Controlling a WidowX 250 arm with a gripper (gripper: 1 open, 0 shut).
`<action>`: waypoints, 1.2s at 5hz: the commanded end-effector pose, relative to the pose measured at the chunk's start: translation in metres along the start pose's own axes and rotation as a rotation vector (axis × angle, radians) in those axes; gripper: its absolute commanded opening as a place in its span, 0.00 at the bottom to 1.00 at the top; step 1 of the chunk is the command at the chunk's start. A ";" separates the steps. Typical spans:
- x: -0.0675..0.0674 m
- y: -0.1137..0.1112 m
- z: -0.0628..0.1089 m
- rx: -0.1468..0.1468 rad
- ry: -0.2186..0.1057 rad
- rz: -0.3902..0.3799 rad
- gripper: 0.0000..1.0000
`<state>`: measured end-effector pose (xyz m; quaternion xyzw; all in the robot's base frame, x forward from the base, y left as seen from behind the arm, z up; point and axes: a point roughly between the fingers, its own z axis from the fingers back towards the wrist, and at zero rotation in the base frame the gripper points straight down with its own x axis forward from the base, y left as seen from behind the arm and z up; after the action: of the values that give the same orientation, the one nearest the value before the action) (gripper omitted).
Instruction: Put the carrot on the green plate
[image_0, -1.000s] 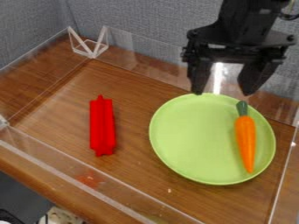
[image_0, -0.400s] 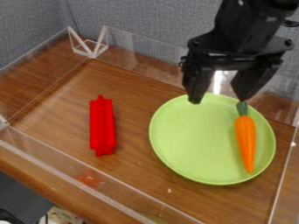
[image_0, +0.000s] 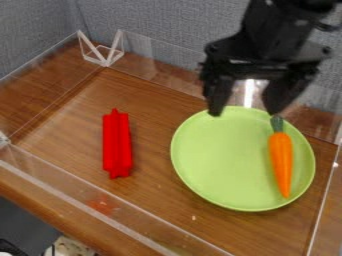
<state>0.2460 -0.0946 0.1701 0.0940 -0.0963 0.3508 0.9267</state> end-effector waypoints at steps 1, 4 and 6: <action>0.021 0.009 0.003 -0.058 0.000 0.016 1.00; 0.050 0.014 -0.013 -0.057 0.054 0.035 1.00; 0.030 -0.001 0.005 -0.068 0.092 -0.049 1.00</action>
<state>0.2626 -0.0765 0.1675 0.0636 -0.0423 0.3273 0.9418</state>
